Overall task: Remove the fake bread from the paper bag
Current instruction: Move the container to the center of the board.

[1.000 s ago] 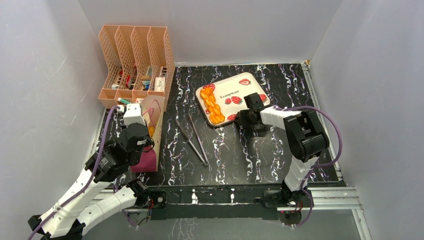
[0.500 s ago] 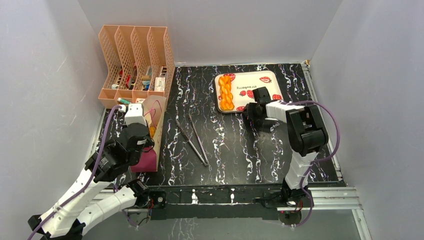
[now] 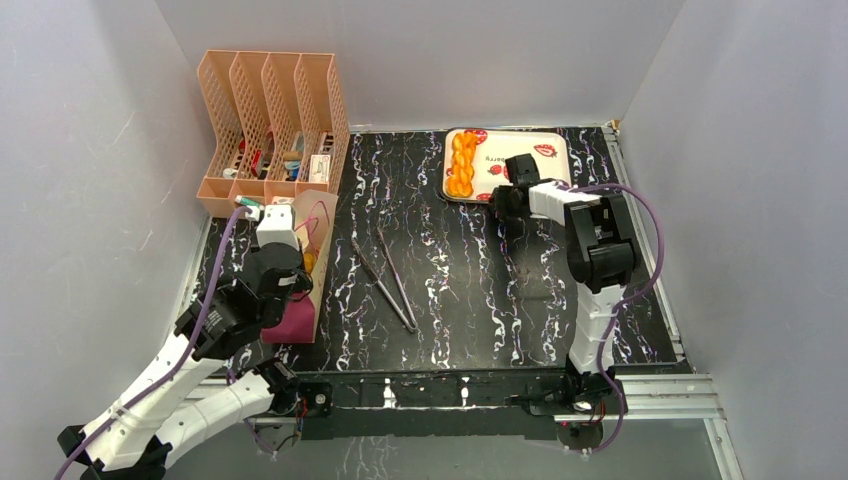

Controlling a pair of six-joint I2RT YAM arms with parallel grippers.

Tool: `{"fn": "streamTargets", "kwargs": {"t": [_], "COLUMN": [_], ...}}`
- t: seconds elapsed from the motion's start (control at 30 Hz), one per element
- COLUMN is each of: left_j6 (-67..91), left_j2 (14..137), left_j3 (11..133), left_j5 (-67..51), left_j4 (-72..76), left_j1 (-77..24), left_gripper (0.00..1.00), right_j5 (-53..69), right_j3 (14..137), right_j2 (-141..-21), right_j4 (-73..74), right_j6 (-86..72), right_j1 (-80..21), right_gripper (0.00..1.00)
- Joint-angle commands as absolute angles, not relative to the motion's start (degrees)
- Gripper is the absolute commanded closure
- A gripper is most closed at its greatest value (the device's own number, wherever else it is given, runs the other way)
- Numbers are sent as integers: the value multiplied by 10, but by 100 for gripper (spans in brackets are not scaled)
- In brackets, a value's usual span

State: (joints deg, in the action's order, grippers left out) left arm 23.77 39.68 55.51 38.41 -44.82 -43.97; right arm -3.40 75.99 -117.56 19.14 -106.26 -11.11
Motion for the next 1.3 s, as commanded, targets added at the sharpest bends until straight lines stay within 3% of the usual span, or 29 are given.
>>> {"fn": "streamTargets", "kwargs": {"t": [0.0, 0.27, 0.43, 0.67, 0.87, 1.1, 1.27], "left_j6": [233, 238, 238, 240, 249, 264, 278], "left_j2": [396, 388, 393, 400, 399, 403, 408], "left_j3": [559, 545, 530, 519, 507, 490, 486], "left_j5": [373, 378, 374, 361, 338, 309, 290], "left_j4": [-467, -443, -413, -381, -367, -359, -354], "left_j1": [-438, -438, -438, -438, -438, -438, -438], "left_gripper": [100, 100, 100, 100, 100, 100, 100], "right_j5": [-112, -197, -204, -269, -230, -271, -276], "right_j3": [780, 790, 787, 764, 685, 662, 657], "right_j2": [-1207, -1126, -1088, -1018, -936, -942, -968], "right_j4": [275, 274, 263, 271, 199, 188, 177], "right_j6": [-970, -763, -633, -485, -389, -325, -319], "right_j1": [-96, -111, -134, -231, -351, -510, -560], "right_gripper": [75, 40, 27, 24, 24, 24, 23]}}
